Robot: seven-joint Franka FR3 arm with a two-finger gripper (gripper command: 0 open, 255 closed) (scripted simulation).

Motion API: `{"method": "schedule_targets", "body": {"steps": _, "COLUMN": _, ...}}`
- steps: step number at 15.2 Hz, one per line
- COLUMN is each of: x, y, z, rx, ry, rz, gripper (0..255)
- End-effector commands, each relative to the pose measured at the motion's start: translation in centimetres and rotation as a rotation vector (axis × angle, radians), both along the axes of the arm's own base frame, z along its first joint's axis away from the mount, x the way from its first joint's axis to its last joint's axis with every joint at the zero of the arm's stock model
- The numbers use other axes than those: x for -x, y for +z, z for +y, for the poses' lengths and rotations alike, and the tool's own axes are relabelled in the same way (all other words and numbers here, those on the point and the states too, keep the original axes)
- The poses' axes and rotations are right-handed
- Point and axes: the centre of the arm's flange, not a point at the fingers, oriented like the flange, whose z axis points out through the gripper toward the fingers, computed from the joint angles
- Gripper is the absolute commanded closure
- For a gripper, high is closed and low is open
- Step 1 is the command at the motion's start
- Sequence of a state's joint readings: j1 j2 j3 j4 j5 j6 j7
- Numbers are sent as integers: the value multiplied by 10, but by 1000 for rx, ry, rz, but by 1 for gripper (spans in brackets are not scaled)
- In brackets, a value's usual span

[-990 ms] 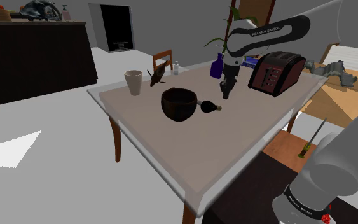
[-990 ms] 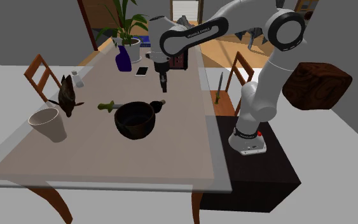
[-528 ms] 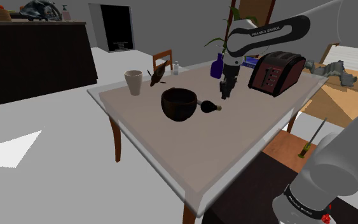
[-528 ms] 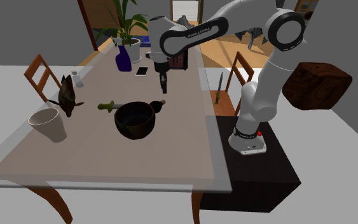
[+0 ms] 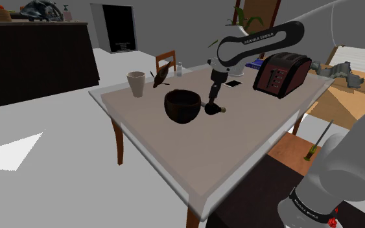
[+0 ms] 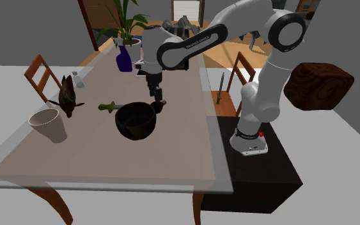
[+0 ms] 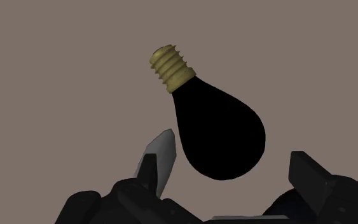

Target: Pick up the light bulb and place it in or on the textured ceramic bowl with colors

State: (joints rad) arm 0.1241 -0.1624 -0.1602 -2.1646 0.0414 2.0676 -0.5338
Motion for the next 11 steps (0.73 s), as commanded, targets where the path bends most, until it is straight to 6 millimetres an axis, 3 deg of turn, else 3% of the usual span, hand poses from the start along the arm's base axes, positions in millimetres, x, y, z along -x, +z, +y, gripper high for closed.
{"method": "schedule_targets", "body": {"steps": 1, "x": -1, "y": -1, "z": 9, "rx": -3, "ry": 58, "rz": -21, "gripper": 0}}
{"method": "schedule_targets", "body": {"steps": 8, "x": -5, "y": -41, "z": 11, "rx": -3, "ry": 58, "rz": -21, "gripper": 0}}
{"method": "schedule_targets", "body": {"steps": 11, "x": -5, "y": -41, "z": 11, "rx": -3, "ry": 58, "rz": -21, "gripper": 0}}
